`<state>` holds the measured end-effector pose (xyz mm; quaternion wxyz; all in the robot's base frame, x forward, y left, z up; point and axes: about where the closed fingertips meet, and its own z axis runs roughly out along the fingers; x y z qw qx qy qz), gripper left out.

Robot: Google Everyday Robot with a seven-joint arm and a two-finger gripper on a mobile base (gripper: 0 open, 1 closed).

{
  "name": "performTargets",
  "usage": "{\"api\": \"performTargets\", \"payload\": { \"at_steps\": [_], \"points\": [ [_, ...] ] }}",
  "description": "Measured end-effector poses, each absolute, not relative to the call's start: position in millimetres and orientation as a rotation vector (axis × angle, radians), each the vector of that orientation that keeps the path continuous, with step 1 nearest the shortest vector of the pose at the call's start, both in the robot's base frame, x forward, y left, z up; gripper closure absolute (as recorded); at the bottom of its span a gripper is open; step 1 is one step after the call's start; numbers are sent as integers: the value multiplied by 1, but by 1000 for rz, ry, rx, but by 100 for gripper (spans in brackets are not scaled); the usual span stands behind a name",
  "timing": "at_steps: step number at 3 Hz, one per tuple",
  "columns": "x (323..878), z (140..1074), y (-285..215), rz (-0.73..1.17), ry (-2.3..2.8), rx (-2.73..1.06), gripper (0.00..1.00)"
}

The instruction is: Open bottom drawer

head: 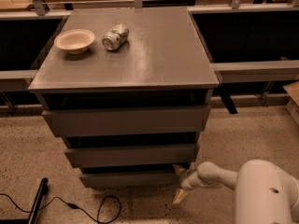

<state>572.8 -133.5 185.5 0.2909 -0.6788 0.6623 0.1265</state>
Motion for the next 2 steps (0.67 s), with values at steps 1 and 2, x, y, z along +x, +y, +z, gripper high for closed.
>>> {"api": "performTargets", "payload": {
  "at_steps": [1,2],
  "points": [
    [564,180,-118,392,1763,-1863,26],
    [552,177,-113,434,1771,-1897,47]
  ]
}}
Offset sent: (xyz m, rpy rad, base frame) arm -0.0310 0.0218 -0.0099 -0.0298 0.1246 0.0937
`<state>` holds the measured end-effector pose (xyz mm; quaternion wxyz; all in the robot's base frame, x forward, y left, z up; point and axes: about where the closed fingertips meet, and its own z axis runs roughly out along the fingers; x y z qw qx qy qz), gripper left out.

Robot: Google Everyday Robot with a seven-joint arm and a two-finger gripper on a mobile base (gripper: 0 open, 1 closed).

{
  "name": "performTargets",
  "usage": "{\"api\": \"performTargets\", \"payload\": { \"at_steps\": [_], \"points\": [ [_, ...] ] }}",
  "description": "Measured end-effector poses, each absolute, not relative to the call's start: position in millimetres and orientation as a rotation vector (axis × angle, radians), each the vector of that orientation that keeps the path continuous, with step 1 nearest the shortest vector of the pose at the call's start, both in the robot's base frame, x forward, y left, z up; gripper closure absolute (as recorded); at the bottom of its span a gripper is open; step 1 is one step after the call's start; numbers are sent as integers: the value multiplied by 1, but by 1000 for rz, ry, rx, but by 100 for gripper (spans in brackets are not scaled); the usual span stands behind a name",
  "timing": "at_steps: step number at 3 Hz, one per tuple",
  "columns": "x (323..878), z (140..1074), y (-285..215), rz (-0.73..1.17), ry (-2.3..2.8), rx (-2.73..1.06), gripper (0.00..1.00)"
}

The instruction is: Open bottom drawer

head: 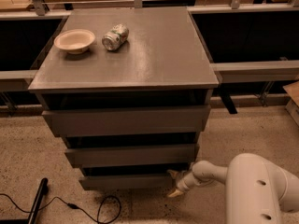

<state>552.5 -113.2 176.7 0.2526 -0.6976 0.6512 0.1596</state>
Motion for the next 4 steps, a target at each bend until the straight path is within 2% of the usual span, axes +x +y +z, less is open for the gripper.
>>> {"api": "performTargets", "payload": {
  "at_steps": [2,4],
  "points": [
    [537,182,-112,478,1763,-1913,46],
    [533,185,-112,481,1760,-1916,26]
  ]
}}
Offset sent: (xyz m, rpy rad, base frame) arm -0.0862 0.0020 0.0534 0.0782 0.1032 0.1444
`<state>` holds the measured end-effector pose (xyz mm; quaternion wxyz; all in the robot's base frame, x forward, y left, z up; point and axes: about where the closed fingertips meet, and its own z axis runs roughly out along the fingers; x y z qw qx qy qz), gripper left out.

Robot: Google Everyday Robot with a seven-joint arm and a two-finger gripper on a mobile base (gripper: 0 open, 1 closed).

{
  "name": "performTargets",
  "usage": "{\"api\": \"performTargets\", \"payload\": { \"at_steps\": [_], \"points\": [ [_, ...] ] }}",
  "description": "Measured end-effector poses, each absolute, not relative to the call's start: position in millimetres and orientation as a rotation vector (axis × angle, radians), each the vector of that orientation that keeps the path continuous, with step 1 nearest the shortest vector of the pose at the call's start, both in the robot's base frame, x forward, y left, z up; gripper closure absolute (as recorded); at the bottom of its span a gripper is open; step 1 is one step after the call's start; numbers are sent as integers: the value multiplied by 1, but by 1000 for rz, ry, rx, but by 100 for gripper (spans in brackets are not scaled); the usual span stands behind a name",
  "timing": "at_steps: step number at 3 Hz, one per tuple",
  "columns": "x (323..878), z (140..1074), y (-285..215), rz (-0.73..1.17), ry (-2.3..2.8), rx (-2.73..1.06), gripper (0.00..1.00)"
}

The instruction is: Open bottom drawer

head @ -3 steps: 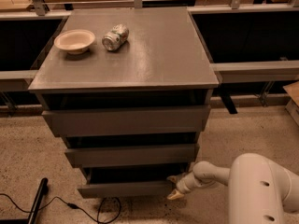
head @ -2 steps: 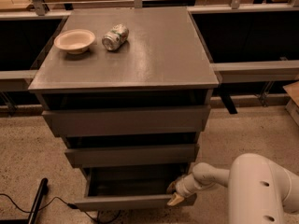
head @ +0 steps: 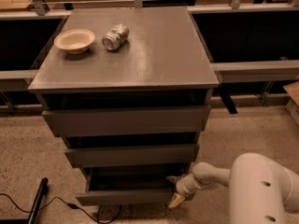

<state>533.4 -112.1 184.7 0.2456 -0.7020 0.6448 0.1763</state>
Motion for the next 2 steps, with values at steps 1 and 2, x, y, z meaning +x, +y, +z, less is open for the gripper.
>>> {"api": "performTargets", "payload": {
  "at_steps": [1,2],
  "points": [
    [501,216,-104,522,1713,-1955,25],
    [465,268,-92,554,1640,-2007,26]
  ]
}}
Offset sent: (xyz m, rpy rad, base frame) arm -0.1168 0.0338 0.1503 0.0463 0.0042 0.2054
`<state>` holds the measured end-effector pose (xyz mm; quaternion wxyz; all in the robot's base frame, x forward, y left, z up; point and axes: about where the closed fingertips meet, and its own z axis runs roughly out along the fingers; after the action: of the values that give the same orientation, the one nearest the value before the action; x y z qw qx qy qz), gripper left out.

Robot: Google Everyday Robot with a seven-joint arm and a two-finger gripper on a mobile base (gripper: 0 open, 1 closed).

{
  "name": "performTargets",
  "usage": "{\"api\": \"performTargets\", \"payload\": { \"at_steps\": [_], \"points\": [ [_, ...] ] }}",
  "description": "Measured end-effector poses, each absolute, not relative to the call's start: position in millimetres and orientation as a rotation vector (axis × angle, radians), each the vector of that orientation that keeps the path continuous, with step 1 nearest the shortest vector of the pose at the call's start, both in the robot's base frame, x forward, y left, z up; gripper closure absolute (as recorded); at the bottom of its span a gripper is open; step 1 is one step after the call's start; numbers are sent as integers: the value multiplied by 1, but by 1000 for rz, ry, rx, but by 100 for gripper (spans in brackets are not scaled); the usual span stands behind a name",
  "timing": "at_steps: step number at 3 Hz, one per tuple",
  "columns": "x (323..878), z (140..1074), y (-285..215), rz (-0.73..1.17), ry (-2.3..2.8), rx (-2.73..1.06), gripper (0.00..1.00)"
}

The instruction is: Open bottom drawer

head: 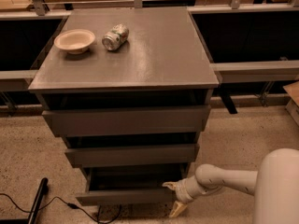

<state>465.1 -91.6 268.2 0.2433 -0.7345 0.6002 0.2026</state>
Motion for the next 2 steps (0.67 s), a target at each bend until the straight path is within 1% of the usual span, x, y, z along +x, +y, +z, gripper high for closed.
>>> {"api": "performTargets", "payload": {
  "at_steps": [1,2],
  "points": [
    [449,313,-82,502,1585,-2060,2],
    [449,310,-82,510,1587,-2058,0]
  ]
}}
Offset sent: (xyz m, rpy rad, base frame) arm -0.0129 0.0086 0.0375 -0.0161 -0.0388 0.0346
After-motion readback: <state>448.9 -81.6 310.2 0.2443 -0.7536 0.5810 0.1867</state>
